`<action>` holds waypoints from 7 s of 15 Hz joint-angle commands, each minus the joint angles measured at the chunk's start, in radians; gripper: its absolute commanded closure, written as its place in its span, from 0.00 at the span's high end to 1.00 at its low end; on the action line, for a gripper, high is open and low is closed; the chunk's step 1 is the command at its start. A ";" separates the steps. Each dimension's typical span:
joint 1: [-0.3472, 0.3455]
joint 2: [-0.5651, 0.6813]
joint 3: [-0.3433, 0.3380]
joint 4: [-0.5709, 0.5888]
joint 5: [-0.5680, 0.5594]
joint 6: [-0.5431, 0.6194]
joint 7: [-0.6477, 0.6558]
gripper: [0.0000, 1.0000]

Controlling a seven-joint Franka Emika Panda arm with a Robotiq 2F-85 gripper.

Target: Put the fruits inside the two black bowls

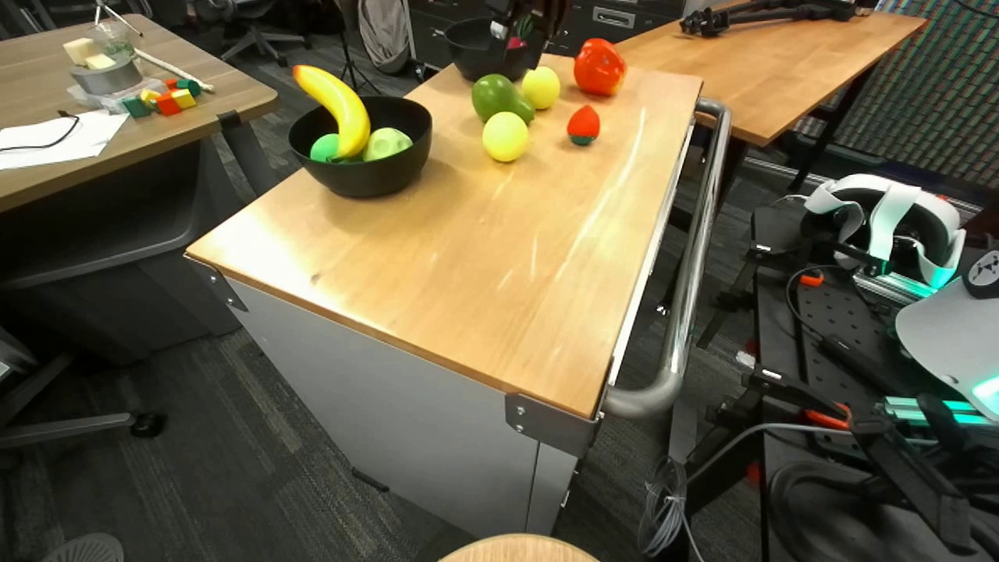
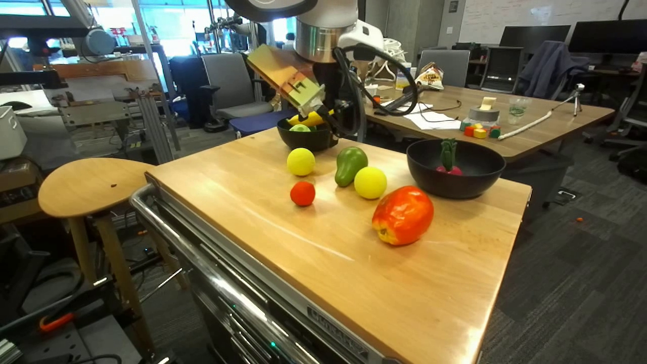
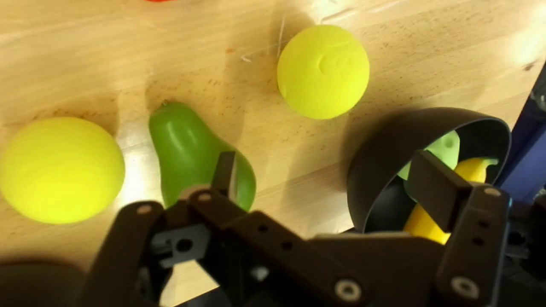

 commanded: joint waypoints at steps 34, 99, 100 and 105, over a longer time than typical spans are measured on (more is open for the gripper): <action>-0.077 0.285 0.103 0.271 -0.227 0.051 0.010 1.00; -0.222 -0.024 -0.154 0.330 -0.241 -0.381 0.171 1.00; -0.214 -0.032 -0.156 0.317 -0.307 -0.374 0.163 1.00; -0.209 0.006 -0.153 0.312 -0.378 -0.452 -0.033 1.00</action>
